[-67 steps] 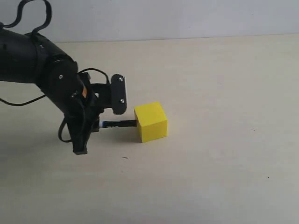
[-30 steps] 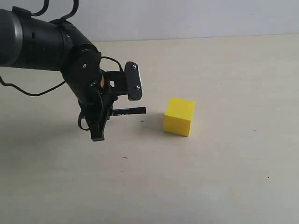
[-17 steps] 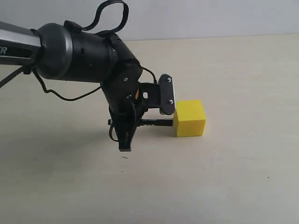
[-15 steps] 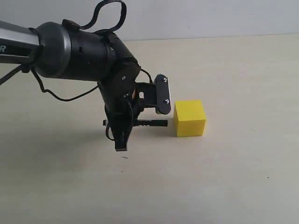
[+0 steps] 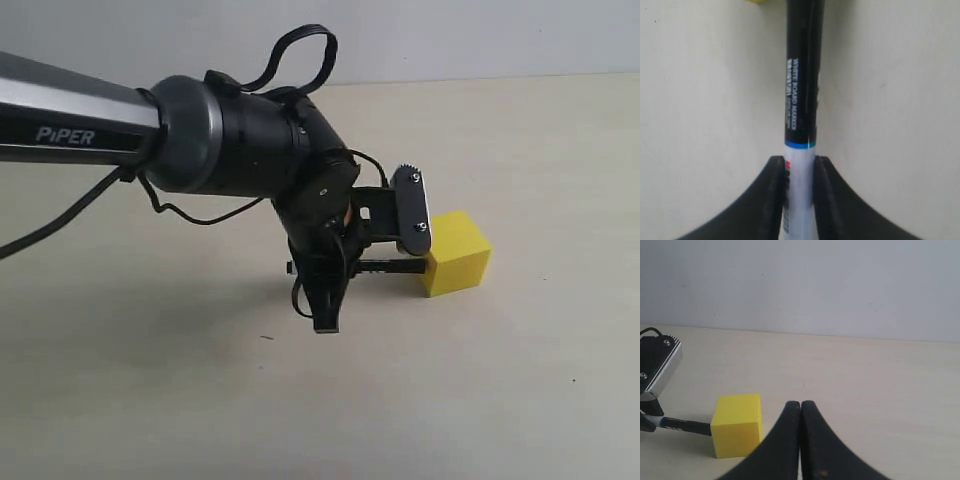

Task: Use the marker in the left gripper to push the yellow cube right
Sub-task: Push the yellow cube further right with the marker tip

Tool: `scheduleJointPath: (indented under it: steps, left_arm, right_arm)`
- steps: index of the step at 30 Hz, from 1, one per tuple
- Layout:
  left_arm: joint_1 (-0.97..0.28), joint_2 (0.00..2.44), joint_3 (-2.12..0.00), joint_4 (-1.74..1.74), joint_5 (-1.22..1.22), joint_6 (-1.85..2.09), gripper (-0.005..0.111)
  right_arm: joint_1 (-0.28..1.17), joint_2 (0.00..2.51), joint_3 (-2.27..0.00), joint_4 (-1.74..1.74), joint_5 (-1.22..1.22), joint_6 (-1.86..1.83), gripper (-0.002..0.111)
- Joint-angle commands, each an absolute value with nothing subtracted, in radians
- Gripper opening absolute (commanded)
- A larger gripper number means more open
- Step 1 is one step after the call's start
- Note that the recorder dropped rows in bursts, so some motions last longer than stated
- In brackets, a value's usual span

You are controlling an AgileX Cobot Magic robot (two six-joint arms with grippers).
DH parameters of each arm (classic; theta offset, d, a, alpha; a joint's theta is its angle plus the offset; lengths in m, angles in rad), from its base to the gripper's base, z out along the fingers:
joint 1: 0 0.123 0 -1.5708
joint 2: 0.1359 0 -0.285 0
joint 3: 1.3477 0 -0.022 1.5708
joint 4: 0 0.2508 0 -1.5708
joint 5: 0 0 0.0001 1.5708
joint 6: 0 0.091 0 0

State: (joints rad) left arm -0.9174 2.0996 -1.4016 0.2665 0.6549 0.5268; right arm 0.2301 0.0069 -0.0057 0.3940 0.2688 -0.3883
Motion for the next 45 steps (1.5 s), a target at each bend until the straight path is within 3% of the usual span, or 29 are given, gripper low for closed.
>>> scheduleJointPath:
  steps: [1, 6, 12, 24, 36, 45]
  left_arm:
    - [-0.906, 2.105, -1.415, 0.279, 0.746, 0.514, 0.0]
    - [-0.883, 2.106, -1.415, 0.281, 0.774, 0.481, 0.0]
    - [-0.896, 2.124, -1.451, 0.273, 0.618, 0.488, 0.0]
    - [-0.878, 2.174, -1.529, 0.253, 0.804, 0.472, 0.0]
    - [-0.971, 2.176, -1.546, 0.194, 0.703, 0.52, 0.0]
    - [-0.936, 2.176, -1.546, 0.194, 0.802, 0.448, 0.0]
  right_arm:
    - [0.225, 0.0, 0.0, 0.393, 0.264, -0.391, 0.0]
    - [0.225, 0.0, 0.0, 0.393, 0.264, -0.391, 0.0]
    - [0.225, 0.0, 0.0, 0.393, 0.264, -0.391, 0.0]
    - [0.225, 0.0, 0.0, 0.393, 0.264, -0.391, 0.0]
    - [0.225, 0.0, 0.0, 0.393, 0.264, -0.391, 0.0]
    - [0.225, 0.0, 0.0, 0.393, 0.264, -0.391, 0.0]
